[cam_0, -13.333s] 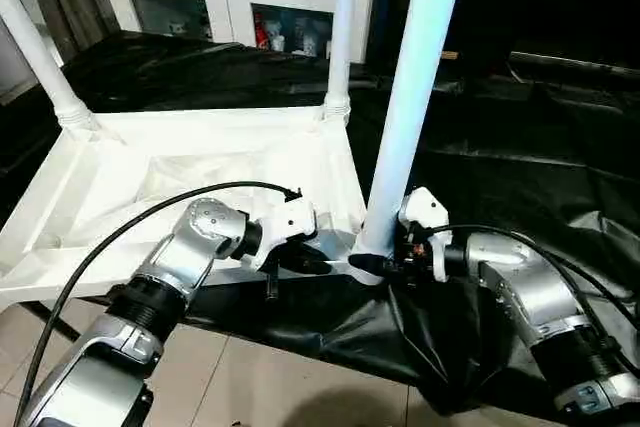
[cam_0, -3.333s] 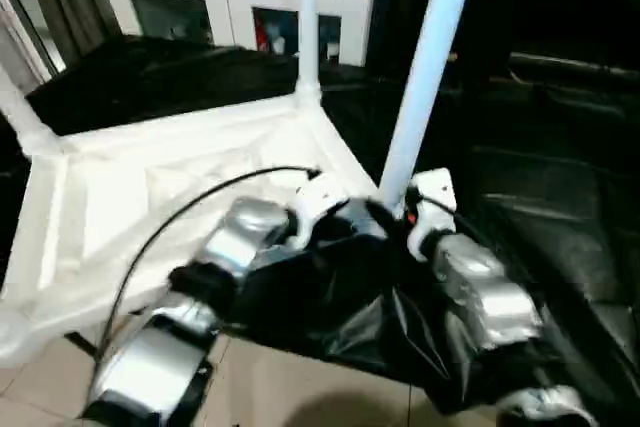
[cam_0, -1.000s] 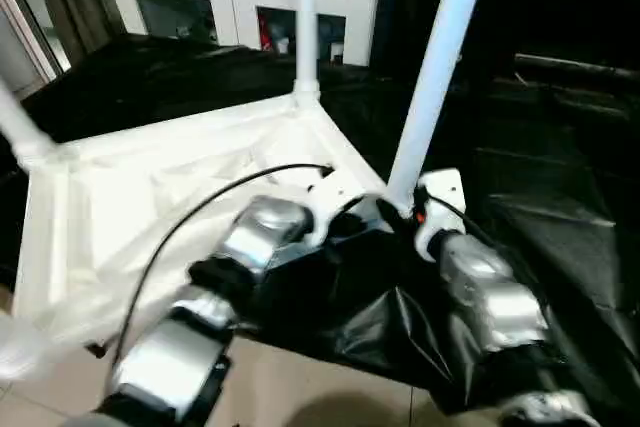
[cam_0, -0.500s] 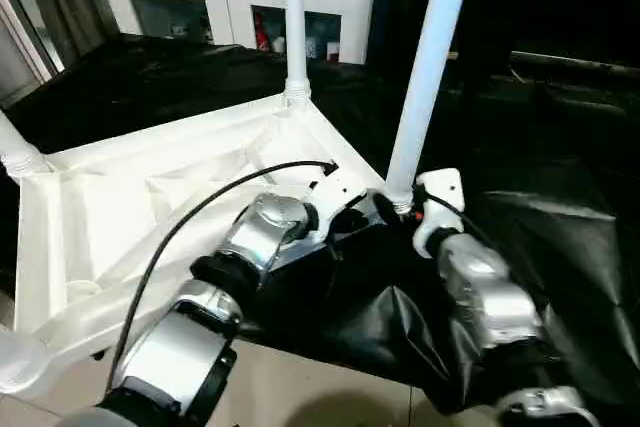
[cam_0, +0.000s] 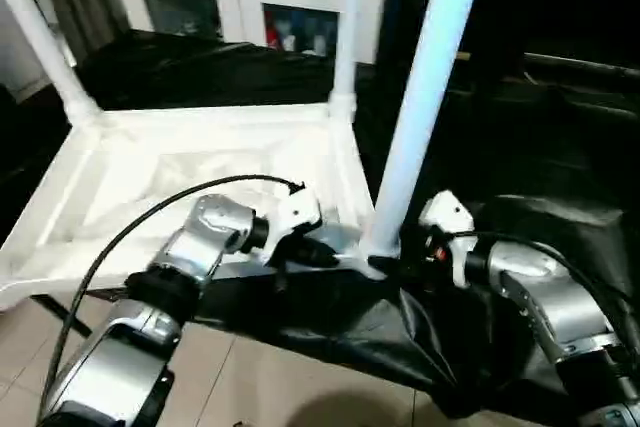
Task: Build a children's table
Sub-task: Rotate leg to tighten
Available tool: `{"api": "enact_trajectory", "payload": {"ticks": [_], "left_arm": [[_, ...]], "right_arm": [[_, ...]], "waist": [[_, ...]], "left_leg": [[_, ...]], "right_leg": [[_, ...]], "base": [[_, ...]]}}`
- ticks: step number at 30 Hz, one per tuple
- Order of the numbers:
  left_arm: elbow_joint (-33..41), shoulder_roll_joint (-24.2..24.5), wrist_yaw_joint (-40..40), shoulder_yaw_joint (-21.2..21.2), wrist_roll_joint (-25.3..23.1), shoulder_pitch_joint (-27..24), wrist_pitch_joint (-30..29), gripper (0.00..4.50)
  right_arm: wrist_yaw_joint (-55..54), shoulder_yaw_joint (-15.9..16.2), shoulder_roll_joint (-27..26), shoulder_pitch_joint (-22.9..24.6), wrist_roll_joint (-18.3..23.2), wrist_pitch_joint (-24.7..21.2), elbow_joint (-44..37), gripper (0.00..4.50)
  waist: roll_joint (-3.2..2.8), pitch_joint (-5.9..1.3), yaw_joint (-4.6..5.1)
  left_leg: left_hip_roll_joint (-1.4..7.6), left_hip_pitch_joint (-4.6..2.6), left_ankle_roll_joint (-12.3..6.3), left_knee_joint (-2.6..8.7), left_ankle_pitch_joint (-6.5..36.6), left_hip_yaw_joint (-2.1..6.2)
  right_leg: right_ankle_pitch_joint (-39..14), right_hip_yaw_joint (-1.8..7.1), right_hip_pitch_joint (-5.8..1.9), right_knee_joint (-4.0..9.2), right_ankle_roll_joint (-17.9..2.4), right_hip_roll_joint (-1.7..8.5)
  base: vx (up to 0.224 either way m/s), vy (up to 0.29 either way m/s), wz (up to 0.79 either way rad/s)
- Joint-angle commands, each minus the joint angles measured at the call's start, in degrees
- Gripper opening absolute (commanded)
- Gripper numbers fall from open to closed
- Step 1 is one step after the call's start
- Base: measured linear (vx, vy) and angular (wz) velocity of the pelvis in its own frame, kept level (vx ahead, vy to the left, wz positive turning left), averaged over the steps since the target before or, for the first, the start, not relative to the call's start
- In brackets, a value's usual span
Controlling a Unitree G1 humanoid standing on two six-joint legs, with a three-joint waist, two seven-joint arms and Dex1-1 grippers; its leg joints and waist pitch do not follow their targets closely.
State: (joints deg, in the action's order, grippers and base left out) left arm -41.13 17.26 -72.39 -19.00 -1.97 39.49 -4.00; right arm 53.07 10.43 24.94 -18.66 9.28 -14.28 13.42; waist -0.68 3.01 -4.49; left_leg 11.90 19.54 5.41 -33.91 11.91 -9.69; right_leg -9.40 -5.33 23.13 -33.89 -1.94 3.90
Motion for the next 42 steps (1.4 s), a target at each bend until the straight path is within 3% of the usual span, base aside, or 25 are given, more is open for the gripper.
{"api": "enact_trajectory", "payload": {"ticks": [1, 10, 18, 24, 32, 34, 36, 38, 39, 40, 42], "left_arm": [[2.22, 0.10, -2.25, -0.54, 0.77, -0.24, -0.39, 0.00], [4.60, 0.86, -2.19, -0.44, 1.04, -1.43, -1.65, 0.00], [5.67, 1.00, -2.21, -0.66, 0.86, -2.06, -2.35, 0.00], [5.91, 0.69, -0.87, -0.33, 0.50, -2.42, -2.80, 0.00], [-0.59, -4.59, 13.86, 2.14, -2.14, 1.00, -4.45, 0.00], [-4.42, -7.63, 22.11, 3.13, -3.33, 3.22, -5.62, 0.00], [-7.11, -9.91, 27.82, 3.76, -3.96, 4.83, -6.47, 0.00], [-9.37, -12.49, 32.69, 4.50, -3.88, 6.31, -6.80, 0.00], [-9.92, -13.08, 33.80, 4.66, -3.87, 6.67, -6.78, 0.00], [-10.74, -14.30, 34.64, 4.43, -3.95, 7.25, -6.74, 0.00], [-12.00, -16.05, 33.99, 4.03, -3.95, 8.04, -6.67, 0.00]], "right_arm": [[0.14, -0.36, 0.12, -0.90, 0.32, 0.01, -0.79, 3.89], [2.85, 0.85, -0.60, -0.74, 1.42, 0.20, -1.22, 3.72], [3.76, 1.16, -1.09, 0.05, 1.82, 0.45, -1.34, 2.89], [0.34, 0.43, -2.73, 1.31, 1.28, 0.97, -0.57, 2.72], [-21.20, -6.35, -11.43, -0.89, -1.16, 0.30, 5.98, 2.69], [-31.73, -8.92, -15.48, -1.46, -2.41, -0.68, 8.00, 2.69], [-38.39, -10.36, -18.19, -1.83, -3.12, -1.45, 9.29, 2.69], [-44.56, -11.90, -21.36, -2.44, -3.26, -0.65, 10.57, 2.69], [-46.04, -12.30, -22.19, -2.64, -3.29, -0.38, 10.90, 2.69], [-47.97, -12.32, -23.56, -3.28, -3.61, -0.05, 11.67, 2.69], [-48.77, -10.67, -24.86, -4.20, -5.37, 1.74, 12.67, 2.69]], "waist": [[0.36, -3.77, -0.01], [0.36, -3.92, -0.41], [0.34, -3.92, -0.44], [0.32, -3.84, -0.35], [0.56, -3.72, 0.51], [0.51, -3.73, 0.72], [0.55, -3.86, 0.85], [0.54, -3.99, 0.72], [0.24, -3.95, 0.66], [0.46, -4.03, 0.69], [0.22, -4.08, 0.68]], "left_leg": [[1.29, 0.32, -4.34, 3.77, 7.63, -0.01], [1.31, 0.41, -4.88, 3.62, 5.87, -0.07], [1.27, 0.45, -4.36, 3.68, 5.94, -0.01], [1.24, 0.40, -4.16, 3.74, 6.43, -0.02], [0.82, 0.34, -2.23, 3.84, 7.34, 0.03], [0.74, 0.24, -2.18, 3.74, 6.81, -0.10], [0.67, 0.35, -1.72, 3.78, 6.04, 0.05], [0.59, 0.30, -2.54, 3.63, 5.23, -0.12], [0.62, 0.24, -2.57, 3.66, 5.20, -0.08], [0.56, 0.47, -2.86, 3.66, 4.85, -0.07], [0.60, 0.39, -3.27, 3.63, 4.86, -0.10]], "right_leg": [[-14.87, 3.06, -3.66, 4.06, -10.68, 4.28], [-11.96, 3.09, -3.68, 3.66, -11.29, 4.30], [-12.78, 3.07, -3.71, 3.72, -10.63, 4.24], [-13.48, 3.04, -3.62, 3.84, -10.57, 4.22], [-19.37, 2.88, -3.42, 4.56, -7.89, 4.13], [-18.50, 2.98, -3.12, 4.52, -8.20, 4.08], [-17.29, 2.90, -3.39, 4.32, -8.42, 4.07], [-14.97, 3.04, -3.36, 4.23, -8.86, 4.10], [-14.70, 3.05, -3.28, 4.18, -9.04, 4.16], [-13.74, 2.96, -3.54, 4.08, -9.15, 4.10], [-12.24, 2.96, -3.47, 4.01, -9.51, 4.10]], "base": [[0.000, 0.000, 0.00], [0.000, 0.000, 0.00], [0.000, 0.000, 0.00], [0.000, 0.000, 0.00], [0.000, 0.000, 0.00], [0.000, 0.000, 0.00], [0.000, 0.000, 0.00], [0.000, 0.000, 0.00], [0.000, 0.000, 0.00], [0.000, 0.000, 0.00], [0.000, 0.000, 0.00]]}}
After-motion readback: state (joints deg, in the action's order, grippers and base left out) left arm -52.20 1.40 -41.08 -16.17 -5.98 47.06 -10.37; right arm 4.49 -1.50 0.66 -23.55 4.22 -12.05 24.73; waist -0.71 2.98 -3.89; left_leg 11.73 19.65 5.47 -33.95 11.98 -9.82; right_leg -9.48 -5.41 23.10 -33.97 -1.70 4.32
